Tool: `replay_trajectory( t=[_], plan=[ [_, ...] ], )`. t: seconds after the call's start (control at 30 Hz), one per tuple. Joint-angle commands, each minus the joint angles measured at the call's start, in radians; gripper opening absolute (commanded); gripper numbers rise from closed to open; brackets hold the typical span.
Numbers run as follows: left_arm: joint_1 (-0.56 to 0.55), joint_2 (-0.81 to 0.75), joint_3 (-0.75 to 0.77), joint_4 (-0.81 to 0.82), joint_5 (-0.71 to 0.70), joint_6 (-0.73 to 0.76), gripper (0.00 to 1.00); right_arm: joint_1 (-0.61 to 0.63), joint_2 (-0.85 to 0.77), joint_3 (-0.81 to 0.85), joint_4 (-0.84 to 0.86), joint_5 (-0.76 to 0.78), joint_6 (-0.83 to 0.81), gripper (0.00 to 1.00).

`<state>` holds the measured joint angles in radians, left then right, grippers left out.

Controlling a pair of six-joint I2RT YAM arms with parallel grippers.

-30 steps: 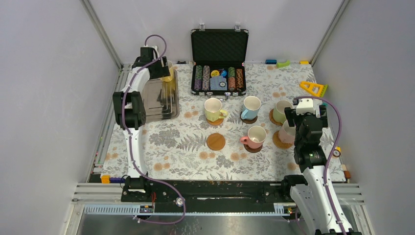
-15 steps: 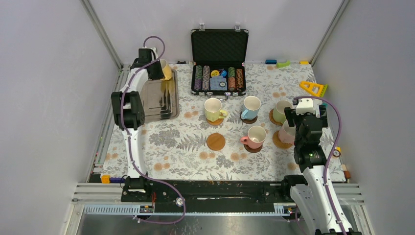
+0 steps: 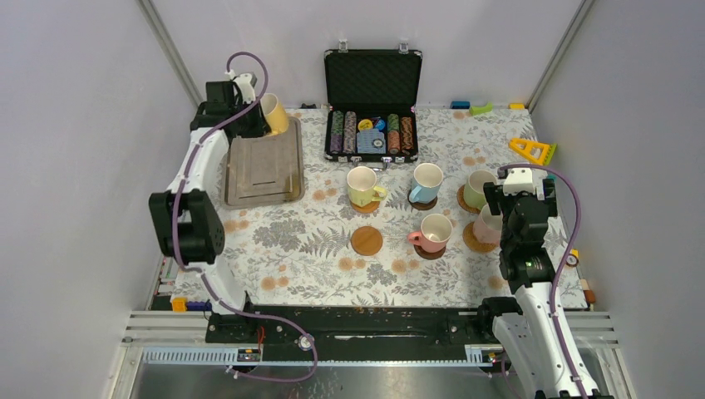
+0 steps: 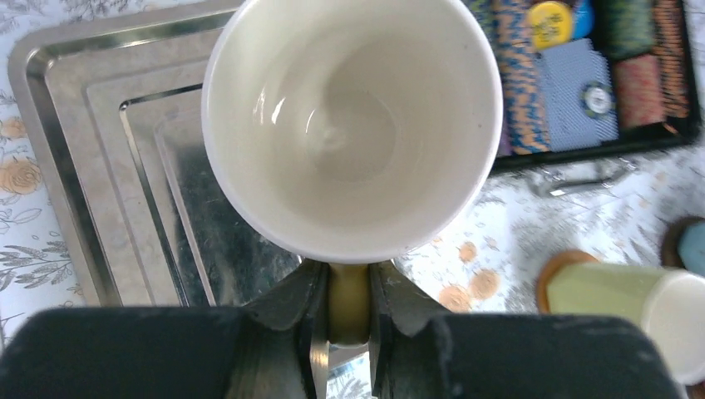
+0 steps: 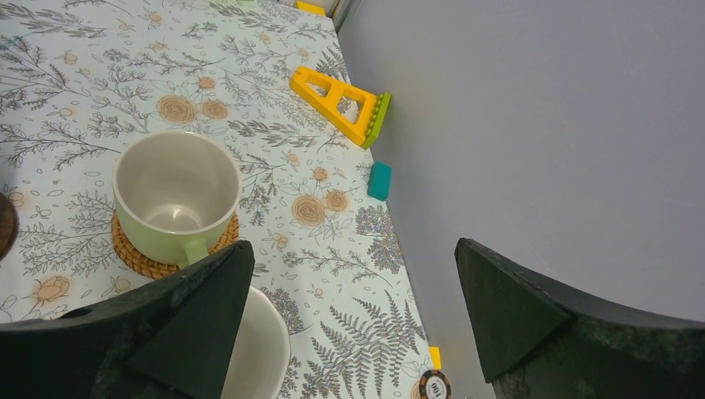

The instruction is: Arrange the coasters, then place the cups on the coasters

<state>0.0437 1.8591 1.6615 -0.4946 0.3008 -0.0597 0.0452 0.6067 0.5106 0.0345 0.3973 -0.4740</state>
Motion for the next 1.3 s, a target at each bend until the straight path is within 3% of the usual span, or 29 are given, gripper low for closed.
replay_trajectory(
  t=[0.0,0.23,0.4,0.63,0.77,0.93,1.27],
  plan=[
    [0.002,-0.186,-0.083,0.119,0.170,0.082,0.00,-0.007,-0.012,0.011,0.017,-0.020,0.008,1.00],
    [-0.038,-0.389,-0.292,0.130,0.322,0.257,0.00,-0.007,-0.018,0.010,0.016,-0.024,0.010,1.00],
    [-0.137,-0.553,-0.439,0.100,0.433,0.440,0.00,-0.007,-0.017,0.009,0.015,-0.027,0.010,1.00],
    [-0.321,-0.626,-0.469,-0.160,0.501,0.715,0.00,-0.007,-0.019,0.009,0.015,-0.028,0.009,1.00],
    [-0.446,-0.630,-0.505,-0.229,0.444,0.811,0.00,-0.008,-0.021,0.009,0.015,-0.031,0.010,1.00],
    [-0.574,-0.620,-0.581,-0.217,0.349,0.828,0.00,-0.009,-0.019,0.008,0.014,-0.035,0.012,1.00],
    [-0.692,-0.545,-0.679,0.044,0.225,0.666,0.00,-0.008,-0.016,0.009,0.012,-0.035,0.012,1.00]
  ],
)
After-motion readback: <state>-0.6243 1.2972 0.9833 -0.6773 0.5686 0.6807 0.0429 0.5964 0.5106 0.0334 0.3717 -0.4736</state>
